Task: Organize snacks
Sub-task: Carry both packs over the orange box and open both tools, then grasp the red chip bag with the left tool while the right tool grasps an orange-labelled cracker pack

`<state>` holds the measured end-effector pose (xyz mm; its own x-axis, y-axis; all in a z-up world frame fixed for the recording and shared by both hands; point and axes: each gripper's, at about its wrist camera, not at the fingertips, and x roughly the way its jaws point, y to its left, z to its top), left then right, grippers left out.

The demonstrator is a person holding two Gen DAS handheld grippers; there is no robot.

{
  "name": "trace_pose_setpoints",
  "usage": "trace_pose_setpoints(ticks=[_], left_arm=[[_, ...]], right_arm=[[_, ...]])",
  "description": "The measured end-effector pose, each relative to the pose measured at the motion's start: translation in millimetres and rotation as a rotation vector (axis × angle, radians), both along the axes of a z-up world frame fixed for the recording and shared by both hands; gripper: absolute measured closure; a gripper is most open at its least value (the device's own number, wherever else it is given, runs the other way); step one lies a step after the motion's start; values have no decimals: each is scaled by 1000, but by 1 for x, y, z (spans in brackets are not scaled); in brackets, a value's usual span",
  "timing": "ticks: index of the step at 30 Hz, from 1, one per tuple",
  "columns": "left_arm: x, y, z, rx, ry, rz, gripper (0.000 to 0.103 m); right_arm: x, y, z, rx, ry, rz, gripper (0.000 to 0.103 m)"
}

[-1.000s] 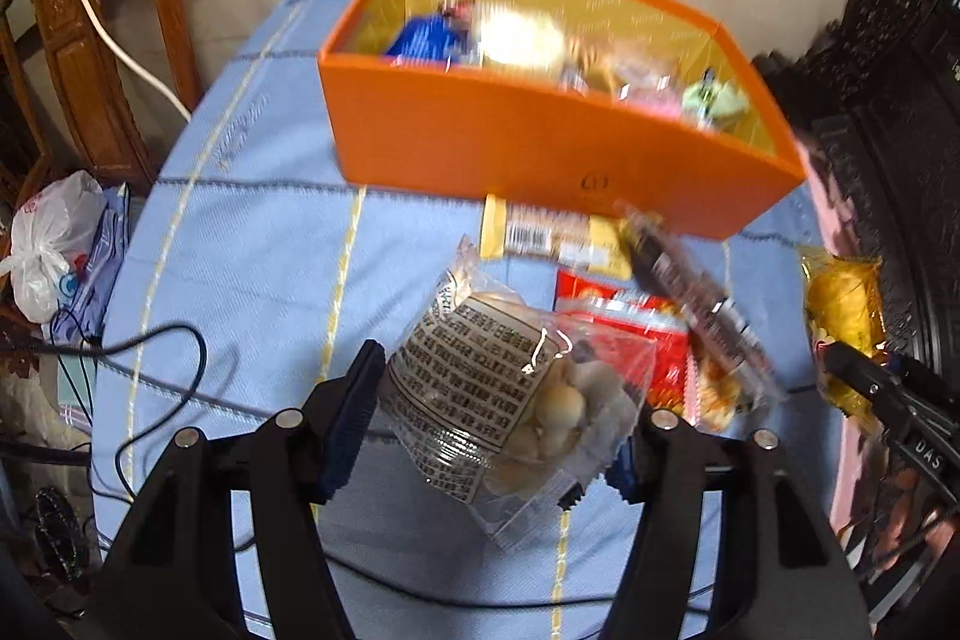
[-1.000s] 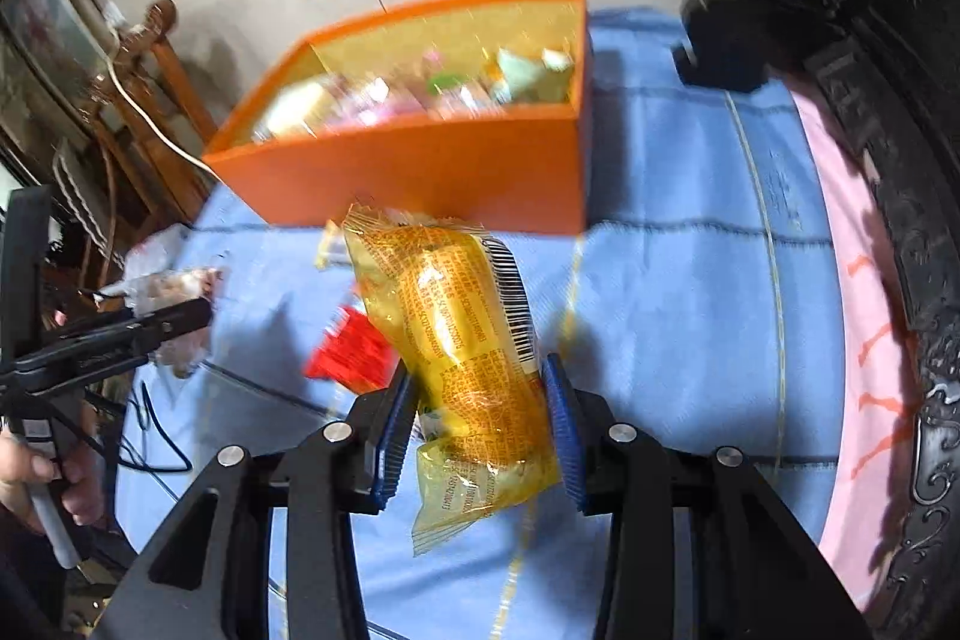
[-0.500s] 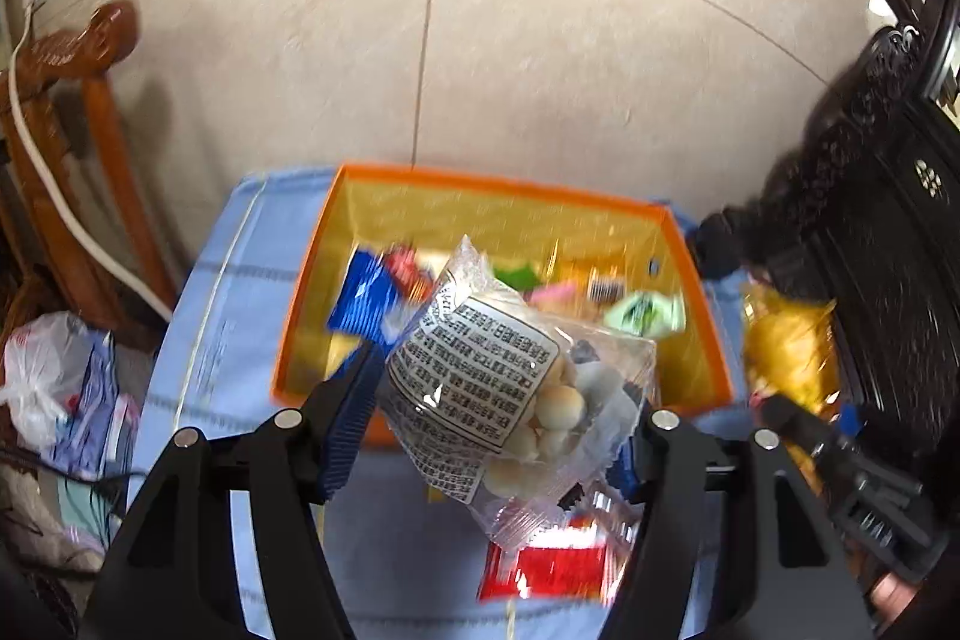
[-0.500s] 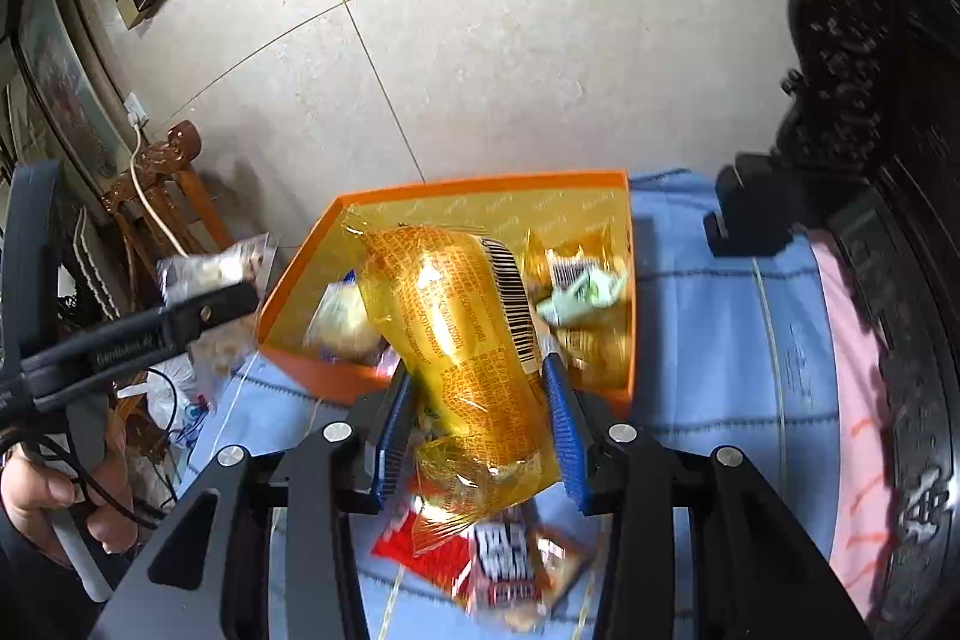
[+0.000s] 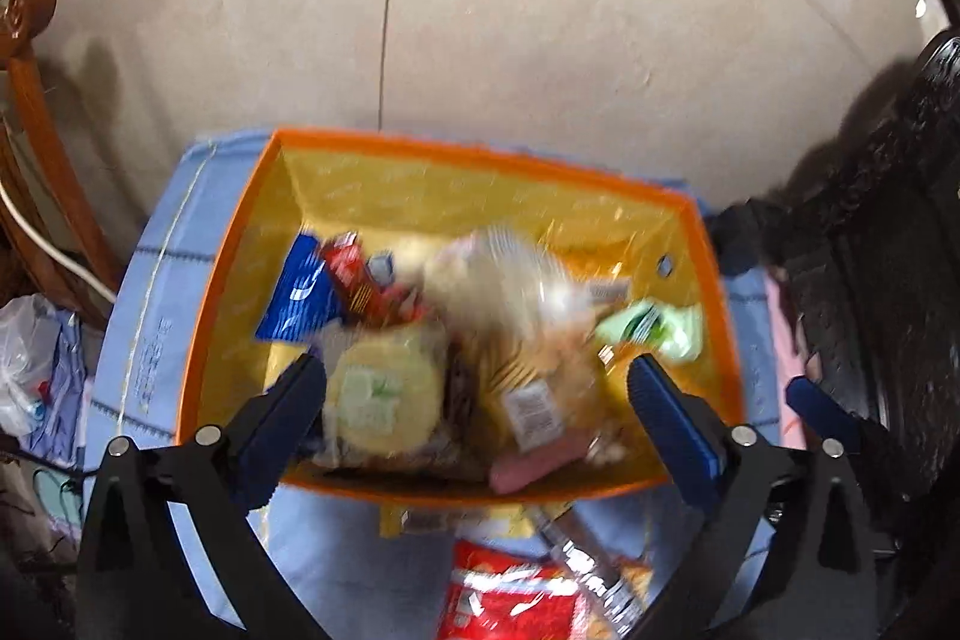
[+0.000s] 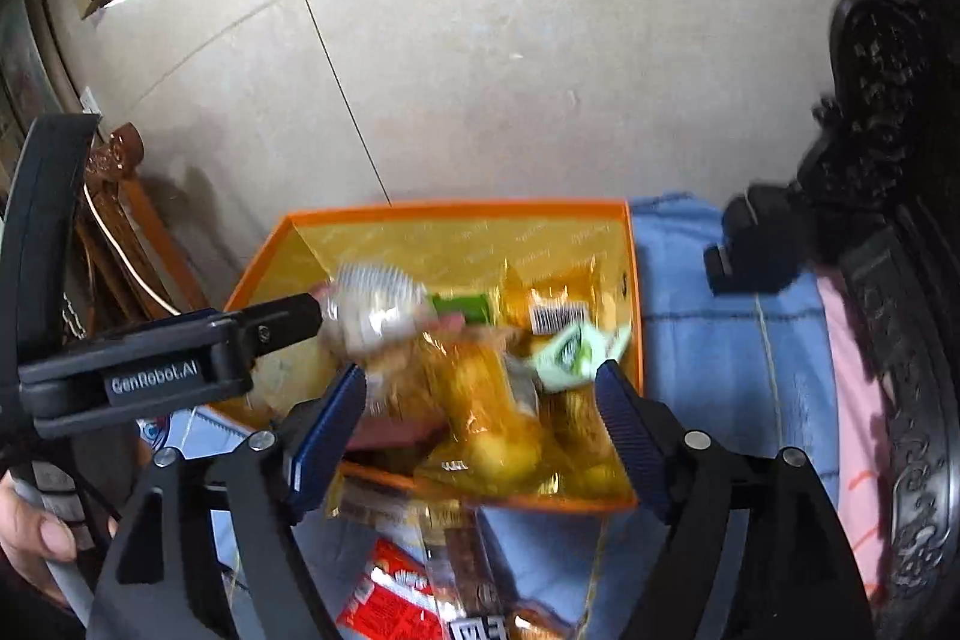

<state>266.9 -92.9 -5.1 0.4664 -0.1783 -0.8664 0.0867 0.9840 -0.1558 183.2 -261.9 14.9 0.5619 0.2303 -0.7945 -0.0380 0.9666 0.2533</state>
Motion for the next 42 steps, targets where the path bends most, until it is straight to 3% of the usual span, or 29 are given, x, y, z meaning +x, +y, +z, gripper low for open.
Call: trace_pose_setpoints(ticks=[10, 14, 22, 30, 42], left_arm=[[-62, 22, -24, 25, 59, 21, 4], [-94, 16, -46, 91, 104, -20, 4], [-136, 7, -98, 134, 231, -68, 4], [-143, -21, -132, 141, 315, -118, 4], [-128, -52, -149, 111, 366, -160, 4]], right_arm=[[-62, -13, -23, 15, 97, -35, 17], [-85, -11, -34, 19, 150, -5, 16], [-122, 1, -58, 3, 229, 68, 16], [-142, -7, -76, 16, 304, 56, 16], [-150, -24, -95, 31, 363, 4, 15]])
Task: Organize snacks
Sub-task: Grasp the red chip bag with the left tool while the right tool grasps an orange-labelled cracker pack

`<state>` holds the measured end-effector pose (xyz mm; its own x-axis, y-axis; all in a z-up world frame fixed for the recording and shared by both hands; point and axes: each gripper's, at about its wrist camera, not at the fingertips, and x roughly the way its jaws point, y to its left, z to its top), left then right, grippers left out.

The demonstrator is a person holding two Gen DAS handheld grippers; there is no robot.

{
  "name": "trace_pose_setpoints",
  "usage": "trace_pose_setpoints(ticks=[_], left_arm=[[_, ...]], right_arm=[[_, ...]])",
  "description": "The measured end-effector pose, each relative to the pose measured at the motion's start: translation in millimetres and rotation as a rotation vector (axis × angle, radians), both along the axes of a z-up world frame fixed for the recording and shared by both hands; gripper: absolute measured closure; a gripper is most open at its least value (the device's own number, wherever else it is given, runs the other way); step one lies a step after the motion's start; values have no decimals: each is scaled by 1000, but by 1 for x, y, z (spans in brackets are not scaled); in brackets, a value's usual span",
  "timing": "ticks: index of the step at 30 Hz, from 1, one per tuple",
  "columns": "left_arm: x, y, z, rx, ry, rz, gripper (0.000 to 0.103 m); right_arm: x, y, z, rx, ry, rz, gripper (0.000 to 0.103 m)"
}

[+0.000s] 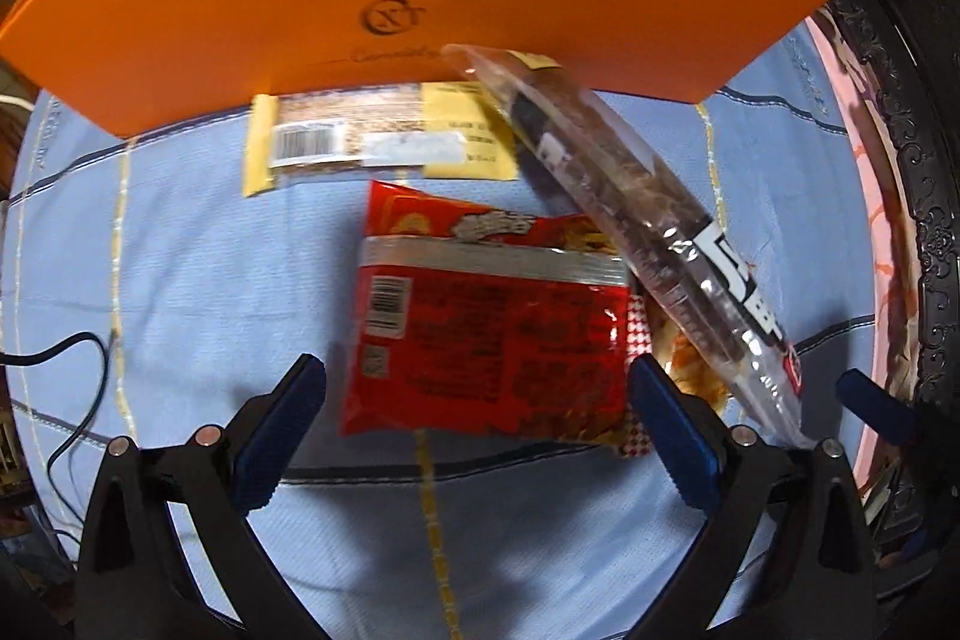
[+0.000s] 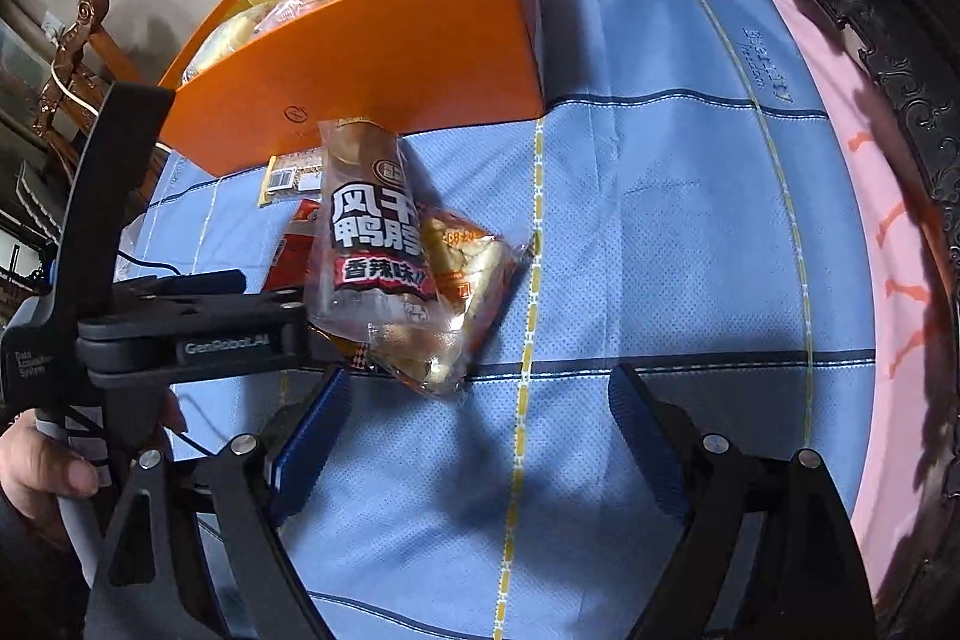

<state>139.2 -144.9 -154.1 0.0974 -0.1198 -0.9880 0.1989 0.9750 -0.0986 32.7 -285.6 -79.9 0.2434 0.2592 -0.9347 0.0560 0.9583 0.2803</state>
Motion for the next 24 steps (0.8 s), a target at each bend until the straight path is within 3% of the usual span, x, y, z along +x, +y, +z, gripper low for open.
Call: trace_pose_setpoints(ticks=[4, 9, 10, 16, 24], left_arm=[[2, -7, -8, 1, 6, -17, 4], [5, 3, -23, 95, -11, 6, 4], [5, 9, -23, 80, -11, 25, 4], [1, 29, -17, 63, -26, 58, 19], [-9, 50, -7, 67, -62, 42, 31]], right_arm=[[3, 4, -4, -3, 16, 14, 15], [4, 14, -6, -7, 22, 40, 15], [5, 14, -5, -6, 19, 43, 15], [8, 20, -1, -11, 16, 55, 15], [12, 31, -7, -21, 24, 68, 15]])
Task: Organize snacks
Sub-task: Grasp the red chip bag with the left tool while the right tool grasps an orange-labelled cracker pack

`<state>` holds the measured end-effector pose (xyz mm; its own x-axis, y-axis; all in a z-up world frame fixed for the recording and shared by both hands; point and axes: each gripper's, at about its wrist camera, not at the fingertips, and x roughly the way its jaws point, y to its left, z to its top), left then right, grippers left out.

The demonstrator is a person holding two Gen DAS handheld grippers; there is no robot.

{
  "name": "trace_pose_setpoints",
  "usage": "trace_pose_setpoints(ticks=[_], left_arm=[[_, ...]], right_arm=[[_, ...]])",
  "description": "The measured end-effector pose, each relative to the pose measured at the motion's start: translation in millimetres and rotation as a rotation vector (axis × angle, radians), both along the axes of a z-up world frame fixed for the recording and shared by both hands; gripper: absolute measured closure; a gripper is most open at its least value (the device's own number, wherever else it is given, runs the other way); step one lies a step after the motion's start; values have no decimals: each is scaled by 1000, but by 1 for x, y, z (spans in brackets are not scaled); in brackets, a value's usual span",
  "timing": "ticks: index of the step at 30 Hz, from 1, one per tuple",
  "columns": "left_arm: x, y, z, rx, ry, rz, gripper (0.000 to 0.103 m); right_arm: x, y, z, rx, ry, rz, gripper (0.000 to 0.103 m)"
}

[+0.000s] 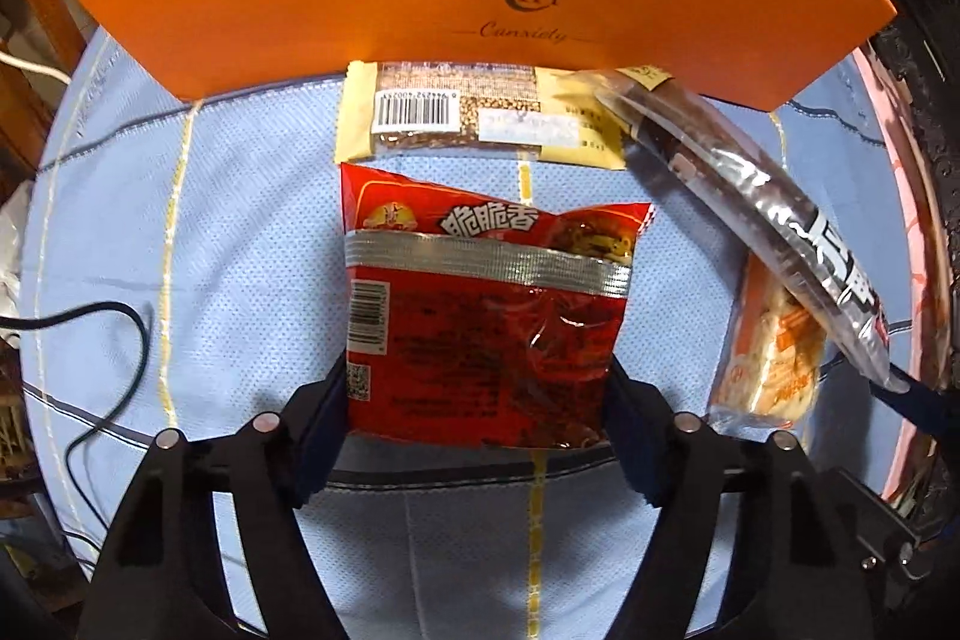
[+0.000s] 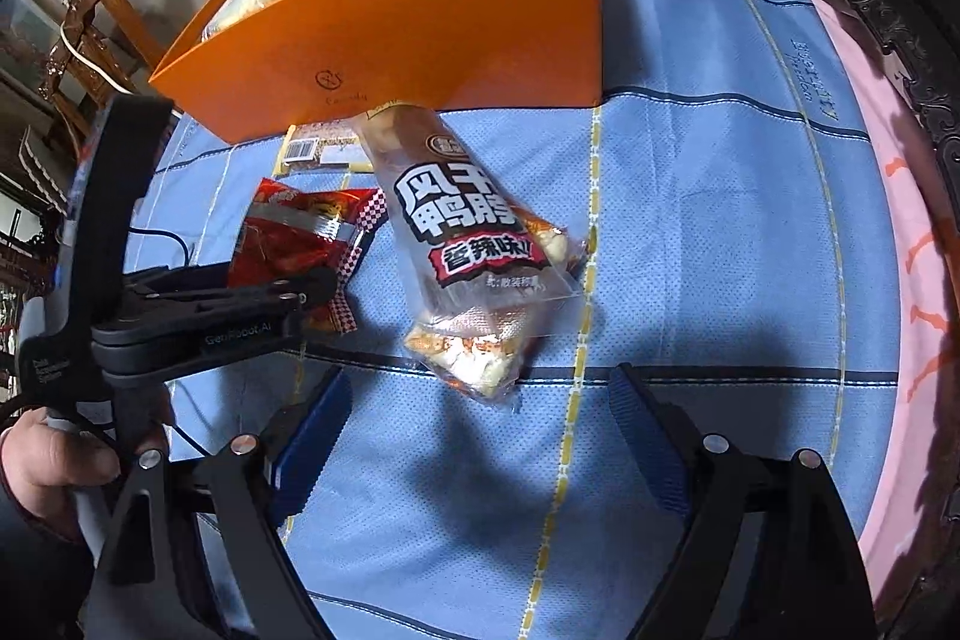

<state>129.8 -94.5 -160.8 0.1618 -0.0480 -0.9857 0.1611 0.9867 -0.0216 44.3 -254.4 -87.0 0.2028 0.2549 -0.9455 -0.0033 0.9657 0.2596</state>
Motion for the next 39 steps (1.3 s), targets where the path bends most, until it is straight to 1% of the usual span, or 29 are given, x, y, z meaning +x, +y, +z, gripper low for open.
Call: trace_pose_setpoints(ticks=[5, 7, 11, 14, 17, 18, 19, 20, 21, 22, 24, 26, 28, 29, 31, 33, 34, 39], left_arm=[[-9, 23, 13, 19, -30, 6, 31], [-13, 34, 16, 31, -30, 24, 31], [-19, 64, 17, 23, -12, 85, 31], [-20, 74, 17, 18, -5, 105, 31], [-24, 77, 16, 14, 2, 110, 31], [-25, 81, 16, 14, 5, 109, 31], [-28, 78, 12, 13, 6, 107, 31], [-28, 77, 11, 13, 8, 101, 31], [-31, 76, 11, 13, 9, 98, 31], [-32, 76, 12, 10, 9, 94, 31], [-36, 82, 13, 6, 9, 86, 31], [-39, 80, 14, 4, 8, 81, 31], [-46, 88, 20, 0, 7, 77, 31], [-45, 80, 19, 0, 6, 77, 31], [-47, 81, 20, -2, 5, 71, 31], [-50, 80, 23, -2, 0, 61, 31], [-53, 71, 24, -1, -2, 61, 31], [-57, 71, 37, -4, -16, 51, 31]], right_arm=[[7, 9, -7, 19, -12, -38, 15], [11, 14, -10, 4, -11, -46, 15], [19, 21, -18, -48, -10, -61, 15], [23, 24, -22, -107, -18, -62, 16], [24, 23, -27, -142, -12, -72, 16], [25, 23, -29, -150, -5, -69, 19], [25, 24, -34, -157, 15, -53, 28], [25, 25, -38, -147, 31, -38, 35], [24, 25, -40, -147, 42, -33, 50], [24, 24, -40, -168, 44, -35, 52], [21, 22, -37, -171, 43, -35, 53], [18, 16, -35, -145, 56, -47, 53], [12, 10, -32, -119, 72, -58, 53], [9, 7, -32, -110, 77, -61, 53], [2, 0, -30, -89, 91, -71, 53], [-7, -7, -29, -82, 108, -72, 53], [-12, -10, -28, -79, 114, -74, 53], [-33, -21, -22, -70, 144, -74, 53]])
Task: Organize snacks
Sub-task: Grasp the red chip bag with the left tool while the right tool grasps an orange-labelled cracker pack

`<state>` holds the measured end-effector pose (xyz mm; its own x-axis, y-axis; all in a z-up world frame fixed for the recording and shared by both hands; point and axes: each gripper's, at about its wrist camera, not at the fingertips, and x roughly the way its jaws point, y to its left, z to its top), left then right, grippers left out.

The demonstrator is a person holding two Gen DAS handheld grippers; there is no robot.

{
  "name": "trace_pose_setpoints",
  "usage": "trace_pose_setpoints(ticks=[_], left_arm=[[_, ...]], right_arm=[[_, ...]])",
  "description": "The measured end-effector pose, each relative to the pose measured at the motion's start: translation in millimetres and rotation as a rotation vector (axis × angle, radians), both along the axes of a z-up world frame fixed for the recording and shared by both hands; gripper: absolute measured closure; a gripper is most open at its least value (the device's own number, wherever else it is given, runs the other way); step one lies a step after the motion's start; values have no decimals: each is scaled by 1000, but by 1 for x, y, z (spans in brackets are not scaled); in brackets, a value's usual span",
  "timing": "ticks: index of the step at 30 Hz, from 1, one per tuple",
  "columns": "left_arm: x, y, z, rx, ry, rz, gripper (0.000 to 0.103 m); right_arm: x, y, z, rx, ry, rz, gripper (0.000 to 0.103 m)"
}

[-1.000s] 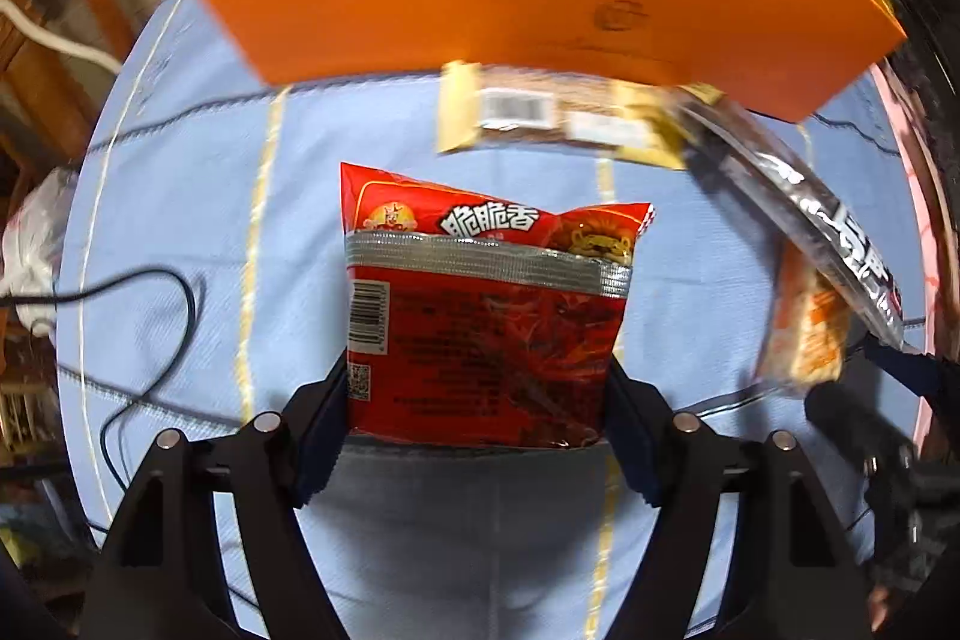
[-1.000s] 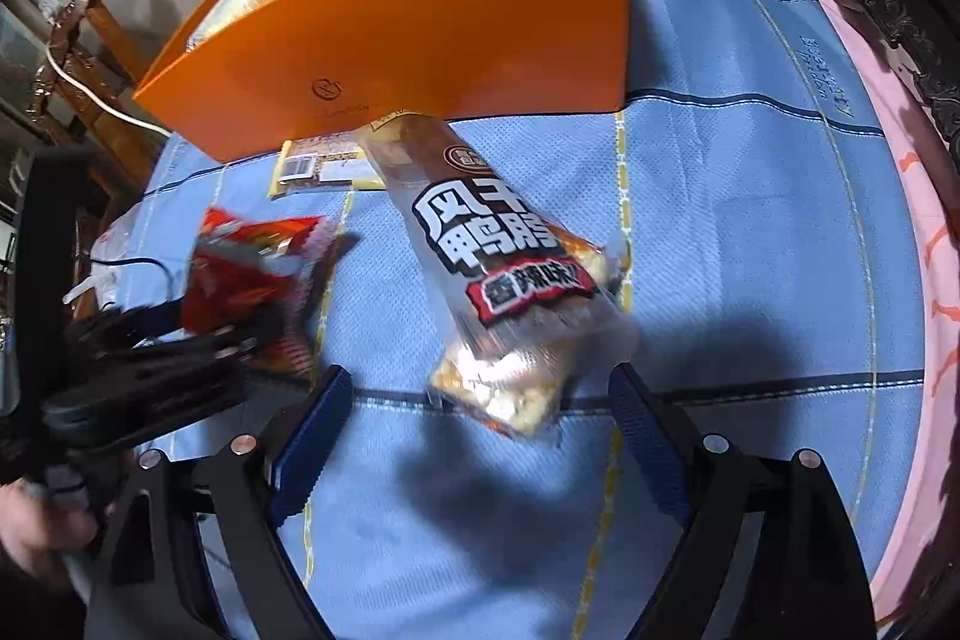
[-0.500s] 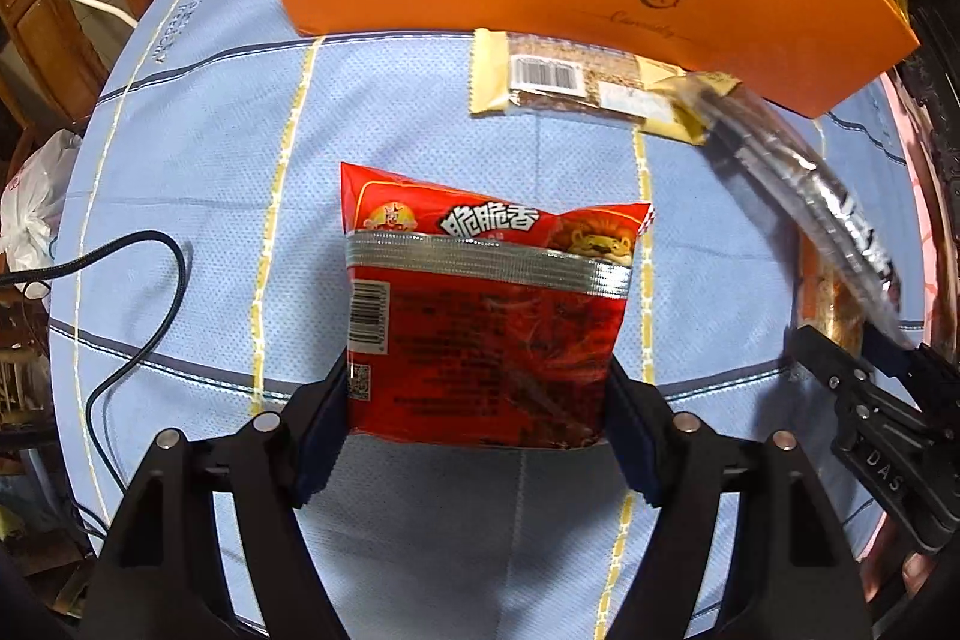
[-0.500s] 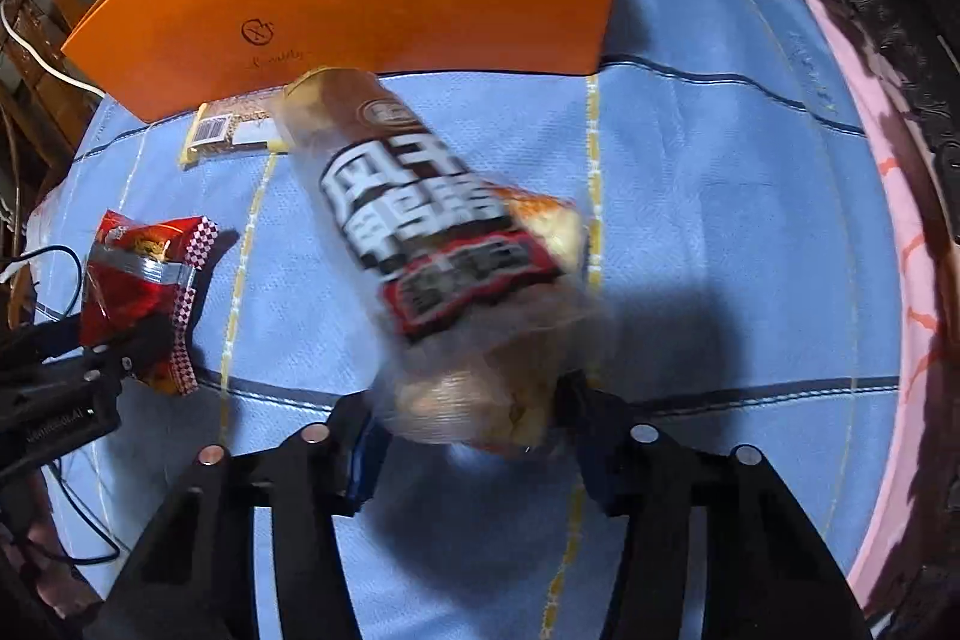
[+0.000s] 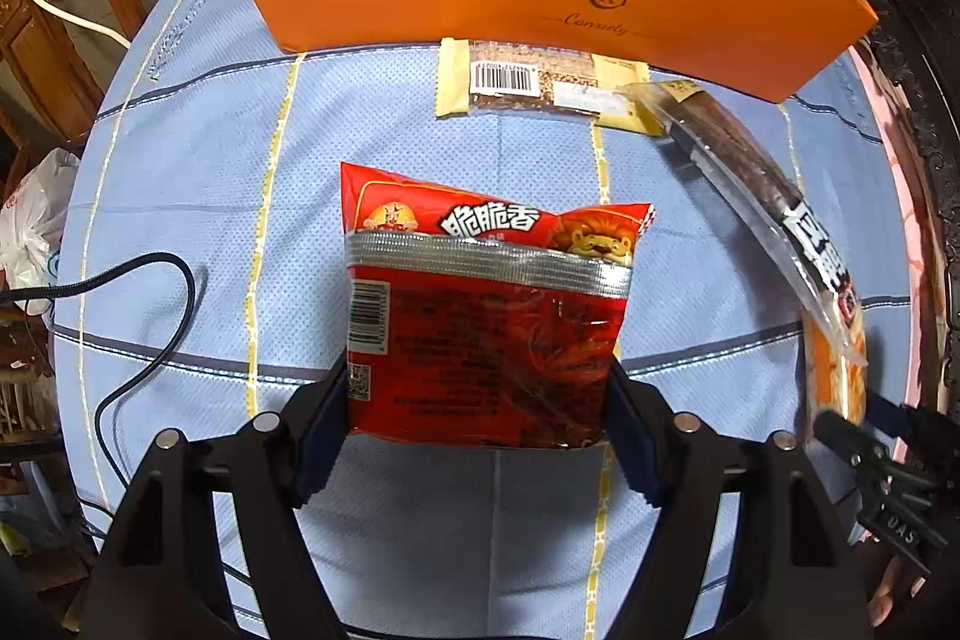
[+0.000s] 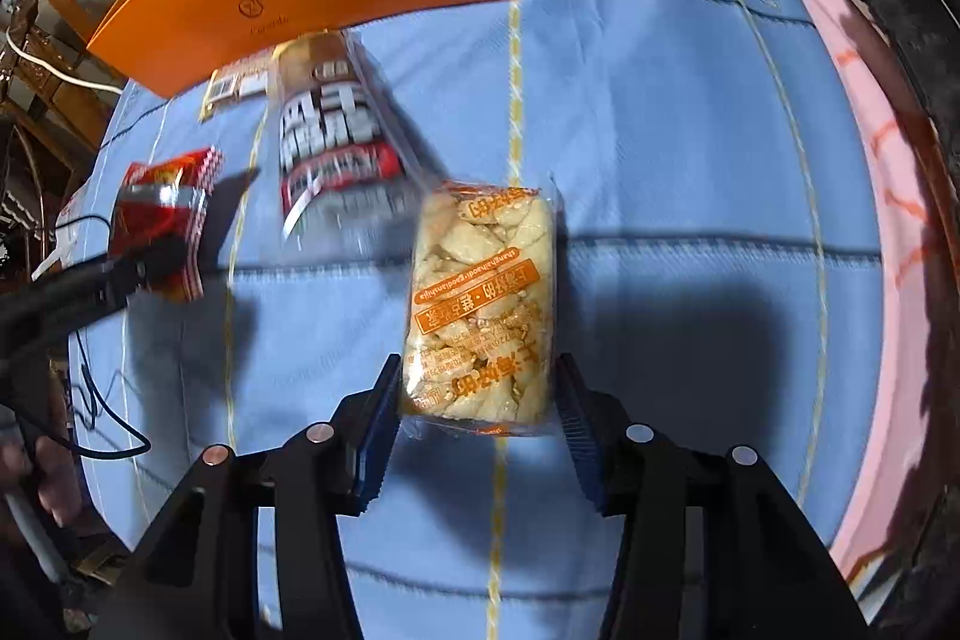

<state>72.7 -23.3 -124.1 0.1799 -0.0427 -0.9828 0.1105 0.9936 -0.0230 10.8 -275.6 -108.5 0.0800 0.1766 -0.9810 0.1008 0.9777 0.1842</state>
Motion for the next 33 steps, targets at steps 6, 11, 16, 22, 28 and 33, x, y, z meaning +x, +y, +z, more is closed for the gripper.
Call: trace_pose_setpoints(ticks=[6, 11, 16, 22, 28, 33], left_arm=[[0, -11, 24, -2, -29, -7, 31], [-4, -16, 39, -7, -45, -12, 30], [1, -20, 30, -7, -53, -18, 30], [1, -21, 18, -6, -22, -25, 30], [1, -26, 15, -4, -10, -31, 30], [0, -28, 14, -10, -5, -38, 30]], right_arm=[[-16, -17, 19, -38, -35, -30, 54], [-7, -22, 49, -8, -118, -20, 55], [0, -3, 51, -48, -135, 92, 35], [-1, 18, 2, -171, -61, 192, 26], [9, 20, -20, -174, -58, 212, 57], [6, 19, -8, -169, -73, 203, 58]])
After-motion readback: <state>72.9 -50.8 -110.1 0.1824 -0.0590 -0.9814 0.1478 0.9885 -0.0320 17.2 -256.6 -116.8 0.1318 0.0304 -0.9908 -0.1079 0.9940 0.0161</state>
